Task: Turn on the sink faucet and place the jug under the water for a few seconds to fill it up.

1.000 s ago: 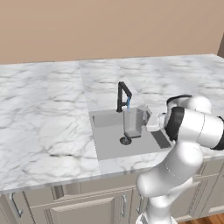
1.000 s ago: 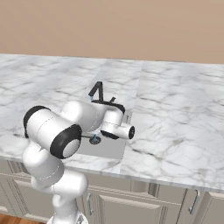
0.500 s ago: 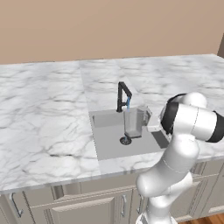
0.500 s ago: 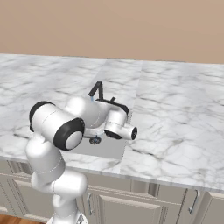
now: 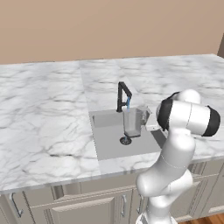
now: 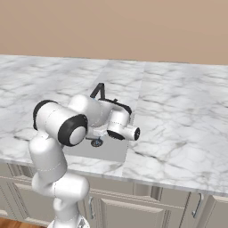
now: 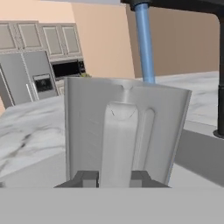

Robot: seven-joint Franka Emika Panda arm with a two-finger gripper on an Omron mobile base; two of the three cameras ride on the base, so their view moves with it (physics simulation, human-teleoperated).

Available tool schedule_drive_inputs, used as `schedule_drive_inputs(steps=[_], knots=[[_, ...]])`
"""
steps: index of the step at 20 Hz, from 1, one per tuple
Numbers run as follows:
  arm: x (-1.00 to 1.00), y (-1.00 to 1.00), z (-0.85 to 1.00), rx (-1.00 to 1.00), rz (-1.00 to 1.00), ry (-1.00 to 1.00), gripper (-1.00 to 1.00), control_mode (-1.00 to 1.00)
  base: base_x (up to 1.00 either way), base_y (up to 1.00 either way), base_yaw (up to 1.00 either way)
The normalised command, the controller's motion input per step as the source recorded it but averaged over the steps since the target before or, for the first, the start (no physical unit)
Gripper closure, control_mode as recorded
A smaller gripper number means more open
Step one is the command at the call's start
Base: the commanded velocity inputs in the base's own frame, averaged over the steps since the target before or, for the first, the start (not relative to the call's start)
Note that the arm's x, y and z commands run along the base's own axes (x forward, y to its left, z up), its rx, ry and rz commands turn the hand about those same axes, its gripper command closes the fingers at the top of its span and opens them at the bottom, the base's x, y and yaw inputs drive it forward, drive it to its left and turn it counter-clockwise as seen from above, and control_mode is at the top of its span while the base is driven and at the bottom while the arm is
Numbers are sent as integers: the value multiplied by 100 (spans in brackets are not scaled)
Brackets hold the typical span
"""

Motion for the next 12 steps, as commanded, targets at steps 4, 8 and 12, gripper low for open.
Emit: schedule_drive_inputs(steps=[4,8,12], knots=[[14,1,-9,-4,0,0,100,-100,0,0,0],[15,2,-9,-4,0,0,100,-100,0,0,0],[17,2,-8,-4,0,0,100,-100,0,0,0]])
